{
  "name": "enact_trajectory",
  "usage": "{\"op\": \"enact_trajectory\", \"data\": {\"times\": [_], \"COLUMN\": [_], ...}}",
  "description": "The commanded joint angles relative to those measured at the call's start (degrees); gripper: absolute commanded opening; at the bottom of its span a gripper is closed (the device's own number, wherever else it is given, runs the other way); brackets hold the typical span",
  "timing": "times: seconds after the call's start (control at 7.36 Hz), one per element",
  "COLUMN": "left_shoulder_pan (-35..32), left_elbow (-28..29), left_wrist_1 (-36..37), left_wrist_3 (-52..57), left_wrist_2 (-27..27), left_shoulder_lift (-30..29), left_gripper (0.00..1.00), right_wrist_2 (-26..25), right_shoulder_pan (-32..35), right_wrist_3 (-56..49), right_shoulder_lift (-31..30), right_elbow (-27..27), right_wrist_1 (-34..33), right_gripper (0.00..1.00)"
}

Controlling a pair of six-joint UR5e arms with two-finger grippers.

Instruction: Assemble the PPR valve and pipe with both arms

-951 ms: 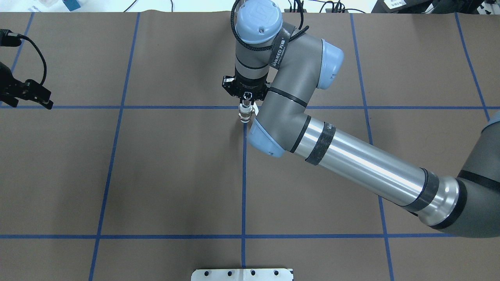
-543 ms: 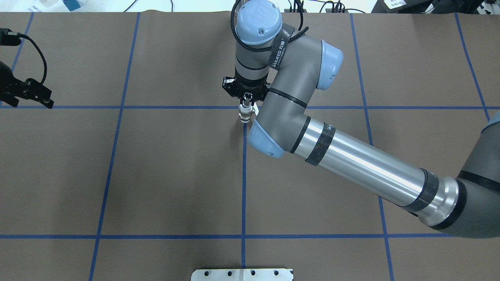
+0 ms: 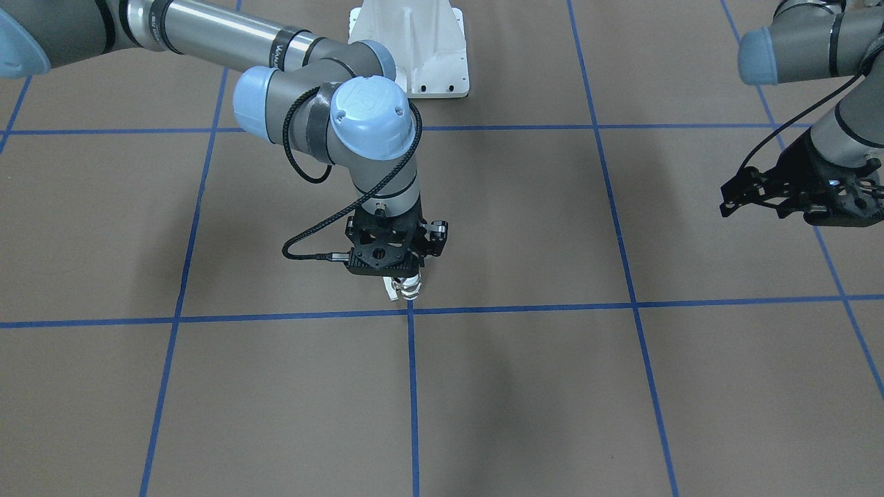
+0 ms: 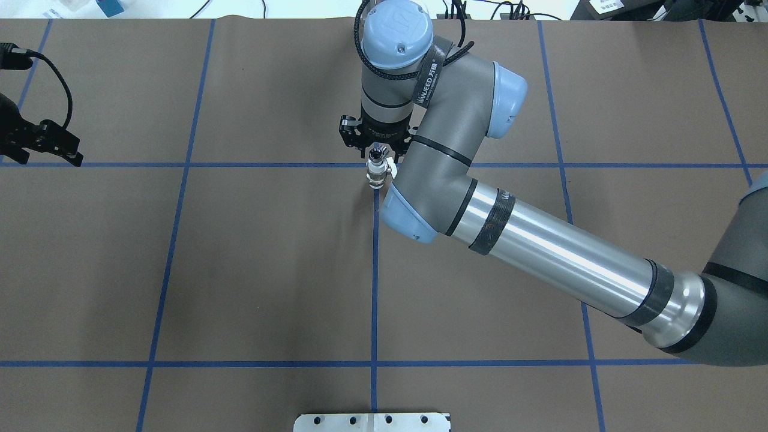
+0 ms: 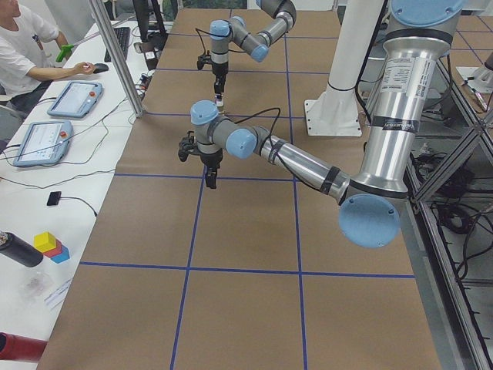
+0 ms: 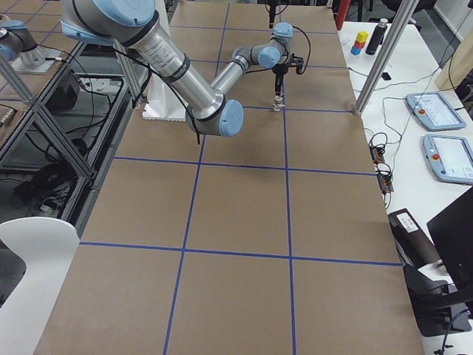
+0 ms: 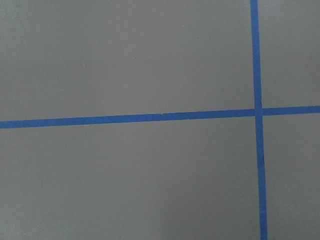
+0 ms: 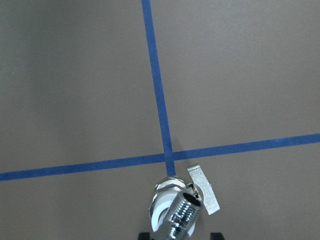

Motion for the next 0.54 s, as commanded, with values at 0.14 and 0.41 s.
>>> {"op": "enact_trajectory", "data": {"times": [0.14, 0.41], "left_shoulder_pan": [0.0, 0.0], "left_elbow": [-0.1, -0.2], "left_wrist_1": [0.0, 0.0], "left_wrist_3": [0.0, 0.0], "left_wrist_2": [0.0, 0.0], "left_shoulder_lift": [0.0, -0.1], "left_gripper": [1.0, 1.0], "right_wrist_2": [0.0, 0.4], "right_shoulder_pan": [0.0, 1.3], "right_wrist_3": [0.1, 1.0], "right_shoulder_lift": [0.1, -0.5], "right_elbow": [0.1, 4.1], "right_wrist_1": [0.0, -0.8], "right_gripper": [0.65, 0.98]}}
